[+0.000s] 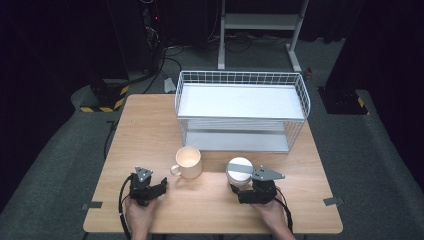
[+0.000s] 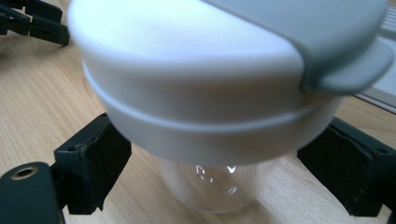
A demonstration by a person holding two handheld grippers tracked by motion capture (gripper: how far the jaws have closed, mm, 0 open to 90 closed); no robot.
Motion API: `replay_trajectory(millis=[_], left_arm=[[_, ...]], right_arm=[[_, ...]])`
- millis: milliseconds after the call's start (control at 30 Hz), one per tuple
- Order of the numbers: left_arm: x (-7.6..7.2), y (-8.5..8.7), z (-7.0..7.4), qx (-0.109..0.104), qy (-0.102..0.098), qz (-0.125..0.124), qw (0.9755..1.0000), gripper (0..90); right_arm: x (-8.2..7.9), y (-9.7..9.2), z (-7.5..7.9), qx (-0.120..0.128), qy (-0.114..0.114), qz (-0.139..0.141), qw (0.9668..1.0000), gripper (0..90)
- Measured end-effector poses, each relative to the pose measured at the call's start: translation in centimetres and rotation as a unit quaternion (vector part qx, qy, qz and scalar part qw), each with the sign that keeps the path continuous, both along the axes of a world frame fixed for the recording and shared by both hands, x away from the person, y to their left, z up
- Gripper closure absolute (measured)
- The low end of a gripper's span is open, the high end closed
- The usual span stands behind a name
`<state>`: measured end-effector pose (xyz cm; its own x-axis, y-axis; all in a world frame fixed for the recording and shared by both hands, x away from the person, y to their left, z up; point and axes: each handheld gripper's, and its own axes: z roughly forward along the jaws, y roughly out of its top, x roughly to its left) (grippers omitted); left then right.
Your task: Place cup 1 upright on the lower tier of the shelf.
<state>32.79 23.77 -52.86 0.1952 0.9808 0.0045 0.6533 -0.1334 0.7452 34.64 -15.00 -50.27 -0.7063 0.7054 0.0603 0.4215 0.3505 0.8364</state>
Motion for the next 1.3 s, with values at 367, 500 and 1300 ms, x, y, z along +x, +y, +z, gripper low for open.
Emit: replay_trajectory(millis=[367,500,1300], left_arm=[[0.0,0.0,0.0,-0.001,0.0,-0.001,1.0,25.2],[0.0,0.0,0.0,-0.001,-0.001,-0.001,1.0,25.1],[0.0,0.0,0.0,0.001,0.0,-0.002,1.0,24.8]], right_arm=[[0.6,0.7,-0.2,-0.004,-0.001,0.002,1.0,11.5],[0.7,1.0,-0.2,-0.011,-0.008,-0.006,0.9999,13.4],[0.5,1.4,-0.3,-0.016,-0.031,-0.012,0.9993,18.4]])
